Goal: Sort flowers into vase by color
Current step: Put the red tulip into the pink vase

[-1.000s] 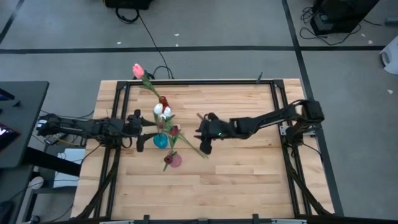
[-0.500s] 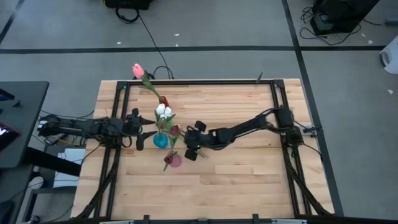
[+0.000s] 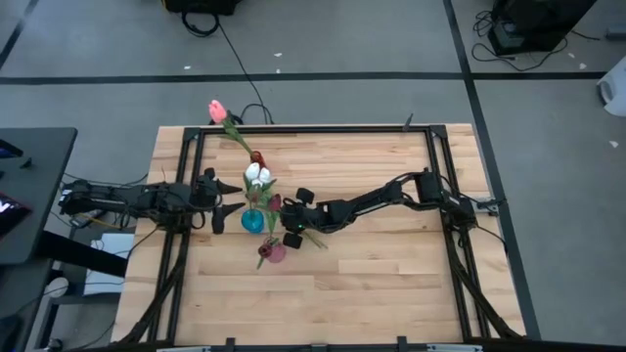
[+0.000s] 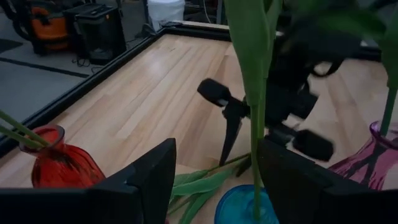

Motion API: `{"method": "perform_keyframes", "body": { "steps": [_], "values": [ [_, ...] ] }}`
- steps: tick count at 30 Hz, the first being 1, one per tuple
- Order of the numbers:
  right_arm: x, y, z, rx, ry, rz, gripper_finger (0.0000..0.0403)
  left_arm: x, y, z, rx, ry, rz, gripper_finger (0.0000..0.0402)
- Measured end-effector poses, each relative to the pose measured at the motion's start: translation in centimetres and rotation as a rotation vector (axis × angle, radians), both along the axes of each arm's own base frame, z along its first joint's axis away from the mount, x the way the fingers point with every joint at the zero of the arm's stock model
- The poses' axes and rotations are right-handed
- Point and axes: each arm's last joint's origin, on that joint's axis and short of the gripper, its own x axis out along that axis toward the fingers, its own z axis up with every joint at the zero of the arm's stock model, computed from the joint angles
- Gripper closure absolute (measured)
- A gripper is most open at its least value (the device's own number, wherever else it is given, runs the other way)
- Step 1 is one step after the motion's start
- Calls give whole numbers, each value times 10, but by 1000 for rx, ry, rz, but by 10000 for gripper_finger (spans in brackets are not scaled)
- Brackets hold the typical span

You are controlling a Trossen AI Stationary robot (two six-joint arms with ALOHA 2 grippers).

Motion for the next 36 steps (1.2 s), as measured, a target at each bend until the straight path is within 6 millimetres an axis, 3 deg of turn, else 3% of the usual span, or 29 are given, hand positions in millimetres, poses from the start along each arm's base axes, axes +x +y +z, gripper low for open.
{"method": "perform_keyframes", "body": {
  "steps": [7, 11, 13, 16, 22, 28, 32, 36],
  "values": [
    [-3, -6, -9, 20, 61, -9, 330, 0, 0, 0, -20, -10, 6, 172],
    [-10, -10, -1, -31, 121, -39, 386, 0, 0, 0, -36, -13, 11, 172],
    [-16, -13, 6, -57, 168, -55, 390, 0, 0, 0, -39, -12, 11, 172],
    [-27, -21, 23, -80, 225, -105, 385, 0, 0, 0, -60, -18, 14, 172],
    [-51, -24, 77, -136, 259, -150, 395, 1, 0, 2, -64, -41, 15, 172],
    [-86, -21, 132, -164, 168, -175, 394, 1, 0, 5, -51, -70, 19, 172],
    [-123, -20, 149, -146, 46, -196, 394, 2, 0, 6, -41, -72, 16, 172],
    [-153, -10, 153, -114, -167, -153, 394, 3, -1, 13, 7, -132, -31, 172]
  ]
}}
